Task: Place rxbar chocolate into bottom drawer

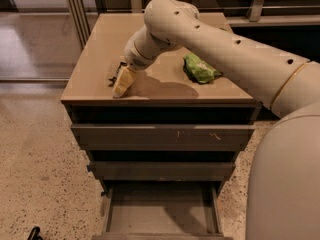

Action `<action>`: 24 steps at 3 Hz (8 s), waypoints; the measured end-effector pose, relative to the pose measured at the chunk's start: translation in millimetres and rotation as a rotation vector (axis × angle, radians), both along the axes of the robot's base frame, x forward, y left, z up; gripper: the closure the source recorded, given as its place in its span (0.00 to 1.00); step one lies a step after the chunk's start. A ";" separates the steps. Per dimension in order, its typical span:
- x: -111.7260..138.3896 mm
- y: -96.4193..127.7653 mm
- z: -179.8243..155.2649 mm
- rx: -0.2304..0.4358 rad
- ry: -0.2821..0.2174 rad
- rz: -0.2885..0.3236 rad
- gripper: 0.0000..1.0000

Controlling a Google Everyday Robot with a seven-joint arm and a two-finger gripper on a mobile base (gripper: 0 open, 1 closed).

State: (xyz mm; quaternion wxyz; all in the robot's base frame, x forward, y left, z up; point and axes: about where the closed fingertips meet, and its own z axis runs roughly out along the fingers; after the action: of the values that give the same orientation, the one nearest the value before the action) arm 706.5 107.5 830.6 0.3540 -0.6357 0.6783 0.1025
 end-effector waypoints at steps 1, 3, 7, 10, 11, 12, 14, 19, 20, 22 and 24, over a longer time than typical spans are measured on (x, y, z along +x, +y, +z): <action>0.2 0.1 0.1 0.000 0.000 0.000 0.00; 0.2 0.2 0.0 0.000 0.000 0.000 0.41; 0.1 0.3 -0.2 0.000 0.000 0.000 1.00; -10.2 45.7 42.0 0.056 0.074 0.239 1.00; -29.4 55.1 86.0 0.155 0.143 0.428 1.00; -56.1 44.1 116.7 0.219 0.202 0.562 1.00; -72.5 46.0 129.0 0.191 0.200 0.558 1.00; -208.3 -14.5 192.2 0.370 -0.030 0.208 1.00; -208.3 -14.5 192.2 0.370 -0.030 0.208 1.00; -233.5 -46.9 182.8 0.353 -0.096 0.098 1.00; -253.6 -120.0 127.4 0.394 -0.203 -0.135 1.00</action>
Offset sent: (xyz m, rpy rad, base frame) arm 0.0002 0.0001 0.0001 0.0001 -0.0002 -0.0001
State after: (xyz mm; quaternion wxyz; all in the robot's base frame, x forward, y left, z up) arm 452.9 -12.5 957.9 0.5438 -0.5144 0.6471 0.1447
